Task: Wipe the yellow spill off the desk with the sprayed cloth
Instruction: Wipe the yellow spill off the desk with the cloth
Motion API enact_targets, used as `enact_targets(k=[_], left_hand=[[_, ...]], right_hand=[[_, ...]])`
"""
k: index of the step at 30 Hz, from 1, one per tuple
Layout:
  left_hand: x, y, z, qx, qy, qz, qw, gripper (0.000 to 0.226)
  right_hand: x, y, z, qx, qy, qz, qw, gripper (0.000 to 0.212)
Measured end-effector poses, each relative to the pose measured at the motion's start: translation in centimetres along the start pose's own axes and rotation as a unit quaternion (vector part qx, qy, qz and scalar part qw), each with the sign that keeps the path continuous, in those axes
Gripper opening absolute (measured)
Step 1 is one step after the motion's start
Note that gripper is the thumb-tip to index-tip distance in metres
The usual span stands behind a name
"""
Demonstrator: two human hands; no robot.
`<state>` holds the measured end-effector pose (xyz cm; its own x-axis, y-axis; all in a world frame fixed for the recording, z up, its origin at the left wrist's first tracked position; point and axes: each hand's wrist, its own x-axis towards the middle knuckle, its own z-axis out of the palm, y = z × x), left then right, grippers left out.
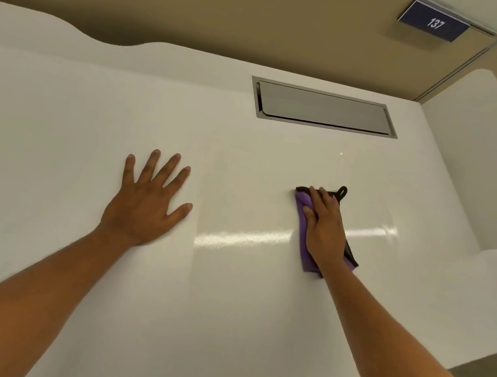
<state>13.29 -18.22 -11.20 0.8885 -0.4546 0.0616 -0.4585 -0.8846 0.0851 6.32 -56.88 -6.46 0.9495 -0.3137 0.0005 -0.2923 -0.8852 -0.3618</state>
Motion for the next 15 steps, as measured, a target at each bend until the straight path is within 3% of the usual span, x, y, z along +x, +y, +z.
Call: enact_targets(k=[7,15], left_hand=[[-0.2,0.1,0.1,-0.003,0.011,0.004,1.0,0.079],[-0.1,0.1,-0.5,-0.006,-0.006,0.005,1.0,0.081]], right_hand=[[6.3,-9.0,3.0,-0.004,-0.033,-0.118,0.992,0.046],[-2.1,-14.1,5.7,0.005,-0.056,-0.259,0.964,0.044]])
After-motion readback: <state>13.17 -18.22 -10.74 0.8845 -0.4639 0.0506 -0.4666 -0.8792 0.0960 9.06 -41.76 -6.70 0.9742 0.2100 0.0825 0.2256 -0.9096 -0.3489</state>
